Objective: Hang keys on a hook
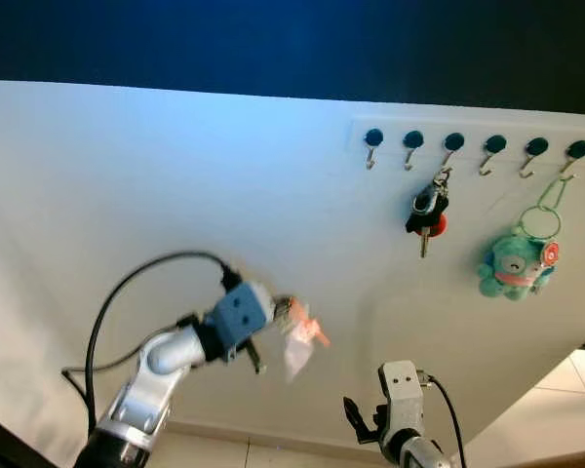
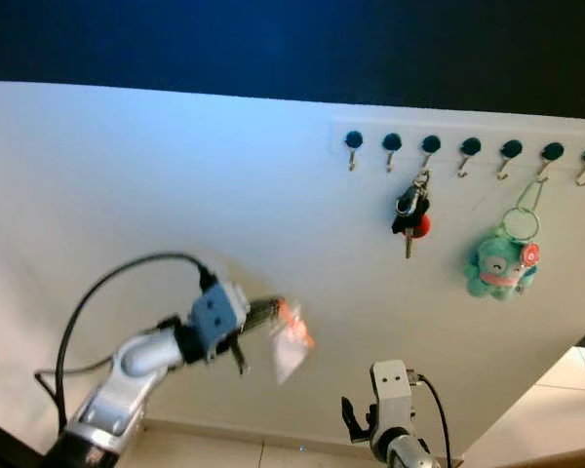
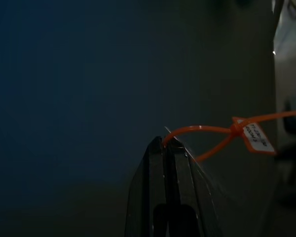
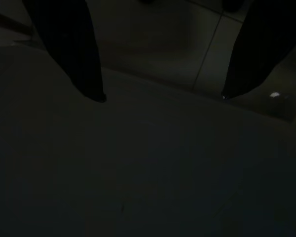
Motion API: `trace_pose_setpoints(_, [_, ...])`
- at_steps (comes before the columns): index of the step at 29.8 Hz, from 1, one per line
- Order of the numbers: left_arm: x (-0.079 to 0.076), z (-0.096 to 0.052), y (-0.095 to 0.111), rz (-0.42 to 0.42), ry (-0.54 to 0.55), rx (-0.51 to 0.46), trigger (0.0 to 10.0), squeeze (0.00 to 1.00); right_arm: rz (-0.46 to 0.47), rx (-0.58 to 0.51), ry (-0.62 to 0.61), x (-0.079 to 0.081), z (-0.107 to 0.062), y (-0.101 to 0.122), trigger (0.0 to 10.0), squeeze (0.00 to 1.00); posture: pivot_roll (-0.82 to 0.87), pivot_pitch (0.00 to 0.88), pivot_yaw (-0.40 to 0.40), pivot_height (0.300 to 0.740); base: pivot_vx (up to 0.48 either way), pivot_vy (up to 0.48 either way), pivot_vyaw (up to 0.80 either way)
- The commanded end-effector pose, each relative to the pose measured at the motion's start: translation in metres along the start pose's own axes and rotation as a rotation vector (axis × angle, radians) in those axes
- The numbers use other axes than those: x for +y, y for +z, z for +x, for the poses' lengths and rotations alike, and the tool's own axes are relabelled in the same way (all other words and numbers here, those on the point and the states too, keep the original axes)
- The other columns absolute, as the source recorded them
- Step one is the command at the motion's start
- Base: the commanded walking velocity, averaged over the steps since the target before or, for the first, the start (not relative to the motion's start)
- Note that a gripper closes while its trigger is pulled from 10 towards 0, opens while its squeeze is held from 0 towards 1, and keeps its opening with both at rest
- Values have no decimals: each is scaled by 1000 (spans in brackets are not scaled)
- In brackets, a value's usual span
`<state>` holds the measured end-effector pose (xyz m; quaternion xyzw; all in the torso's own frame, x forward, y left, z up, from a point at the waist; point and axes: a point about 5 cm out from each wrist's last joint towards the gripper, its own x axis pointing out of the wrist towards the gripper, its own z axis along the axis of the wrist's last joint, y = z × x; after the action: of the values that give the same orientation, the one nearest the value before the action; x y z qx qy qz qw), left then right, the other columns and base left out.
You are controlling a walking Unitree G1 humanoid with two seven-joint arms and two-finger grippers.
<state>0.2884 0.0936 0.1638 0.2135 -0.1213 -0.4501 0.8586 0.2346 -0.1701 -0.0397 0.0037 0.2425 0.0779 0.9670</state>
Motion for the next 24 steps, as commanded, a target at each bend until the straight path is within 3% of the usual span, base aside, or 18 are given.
trace_pose_setpoints(1, [1, 7, 12, -8, -18, -33, 10000, 0, 0, -13, -6, 0, 0, 1, 10000, 0, 64, 24, -19, 740, 0, 0, 0])
trace_pose_setpoints(3, [8, 17, 30, 17, -31, -73, 10000, 0, -4, -11, -5, 1, -1, -1, 10000, 0, 56, 29, -17, 740, 0, 0, 0])
trace_pose_setpoints(8, [16, 24, 42, 50, -20, -89, 10000, 0, -11, -7, -1, 3, -1, -2, 10000, 0, 51, 30, -15, 740, 0, 0, 0])
trace_pose_setpoints(14, [40, 31, 74, 92, 97, -107, 10000, 0, -6, -19, 6, 6, -2, -3, 10000, 0, 48, 33, -17, 740, 0, 0, 0])
trace_pose_setpoints(17, [42, 32, 76, 88, 107, -102, 10000, 0, -2, -23, 9, 7, -2, -3, 10000, 0, 48, 33, -17, 740, 0, 0, 0])
trace_pose_setpoints(19, [48, 32, 76, 64, 156, -62, 10000, 0, 1, -43, 23, 9, -1, 1, 10000, 0, 51, 35, -21, 740, 0, 0, 0])
trace_pose_setpoints(20, [56, 30, 70, 22, 223, 30, 10000, 0, -12, -89, 67, 14, 2, 9, 10000, 0, 52, 36, -20, 740, 0, 0, 0])
trace_pose_setpoints(21, [58, 28, 68, -4, 239, 60, 10000, 0, -25, -120, 97, 17, 3, 14, 10000, 0, 52, 37, -20, 740, 0, 0, 0])
trace_pose_setpoints(24, [55, 26, 66, -35, 220, 79, 10000, 0, -41, -165, 140, 22, 4, 21, 10000, 0, 53, 37, -19, 740, 0, 0, 0])
